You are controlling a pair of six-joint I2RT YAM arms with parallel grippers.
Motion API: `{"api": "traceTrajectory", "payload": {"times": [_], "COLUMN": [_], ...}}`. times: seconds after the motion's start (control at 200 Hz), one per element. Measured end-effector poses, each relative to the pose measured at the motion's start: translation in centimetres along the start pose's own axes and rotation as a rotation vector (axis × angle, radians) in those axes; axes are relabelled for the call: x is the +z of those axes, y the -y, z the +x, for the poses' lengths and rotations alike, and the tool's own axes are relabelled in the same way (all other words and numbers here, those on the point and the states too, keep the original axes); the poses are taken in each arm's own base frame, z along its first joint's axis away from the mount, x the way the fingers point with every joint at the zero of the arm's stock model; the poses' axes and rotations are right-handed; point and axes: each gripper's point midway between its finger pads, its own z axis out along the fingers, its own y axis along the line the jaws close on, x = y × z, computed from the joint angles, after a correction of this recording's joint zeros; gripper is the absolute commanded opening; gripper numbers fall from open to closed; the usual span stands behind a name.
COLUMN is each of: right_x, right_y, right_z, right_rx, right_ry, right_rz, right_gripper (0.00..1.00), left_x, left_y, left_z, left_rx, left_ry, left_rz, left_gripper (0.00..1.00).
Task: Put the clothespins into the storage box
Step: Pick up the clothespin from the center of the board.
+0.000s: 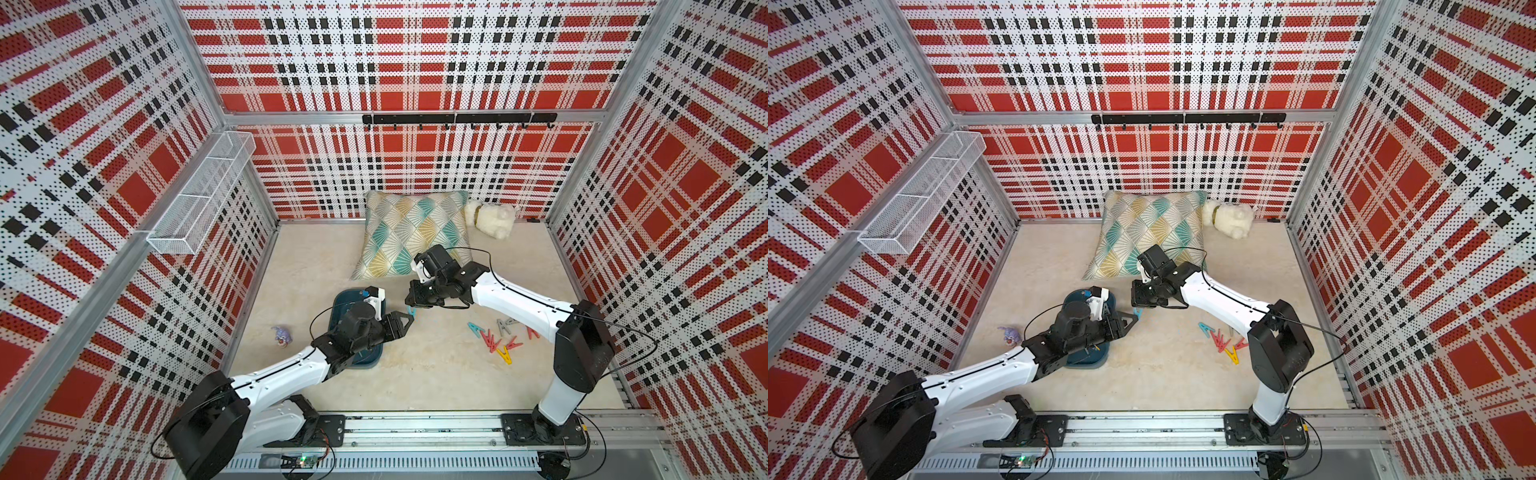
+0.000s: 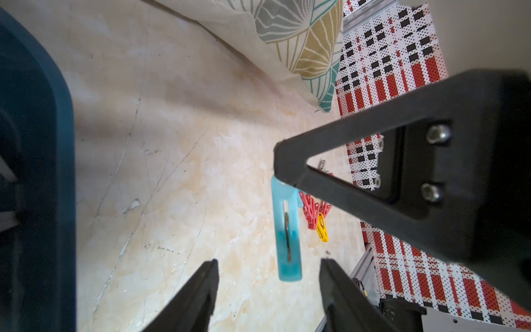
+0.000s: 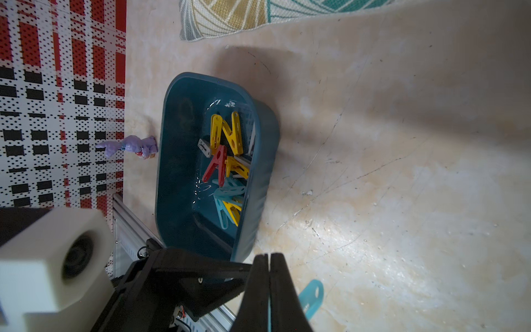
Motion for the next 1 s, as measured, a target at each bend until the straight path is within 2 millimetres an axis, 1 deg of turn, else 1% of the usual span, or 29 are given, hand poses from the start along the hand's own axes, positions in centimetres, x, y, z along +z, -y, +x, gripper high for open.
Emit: {"api": "traceTrajectory", "payload": {"times": [0.07, 0.286, 0.376, 0.456, 0.541, 0.646, 0.767, 0.857, 0.997], "right_x": [0.1, 0.2, 0.2, 0.2, 0.2, 0.2, 0.3, 0.2, -0.9], "right_y": [-0.2, -1.0, -1.2, -1.2, -1.2, -1.0, -0.6, 0.1, 0.8], "right_z": [0.1, 0.1, 0.0, -0.1, -0.2, -0.4, -0.7, -0.8, -1.1], "right_rx": [0.002, 0.010, 0.012, 0.014, 0.016, 0.015, 0.016, 0.016, 0.012], "right_ry": [-0.001, 0.003, 0.009, 0.011, 0.014, 0.026, 0.044, 0.060, 0.102], "right_rz": [-0.005, -0.027, -0.035, -0.038, -0.037, -0.026, -0.002, 0.020, 0.027], "right_gripper": [0.00, 0.00, 0.00, 0.07, 0.16, 0.27, 0.35, 0.38, 0.42], "left_x": [0.1, 0.6, 0.6, 0.6, 0.6, 0.6, 0.6, 0.4, -0.2], "left_y": [0.1, 0.4, 0.6, 0.7, 0.6, 0.8, 0.7, 0.6, 0.4], "left_z": [0.0, 0.0, 0.0, -0.1, -0.2, -0.1, -0.3, -0.6, -1.0], "left_rx": [0.002, -0.015, -0.022, -0.026, -0.036, -0.040, -0.042, -0.047, -0.052], "left_ry": [-0.001, -0.007, -0.007, -0.005, -0.002, -0.005, -0.002, 0.006, 0.008], "left_rz": [0.004, 0.025, 0.037, 0.039, 0.036, 0.045, 0.046, 0.045, 0.056], "left_gripper": [0.47, 0.31, 0.22, 0.15, 0.10, 0.05, 0.04, 0.03, 0.02]}}
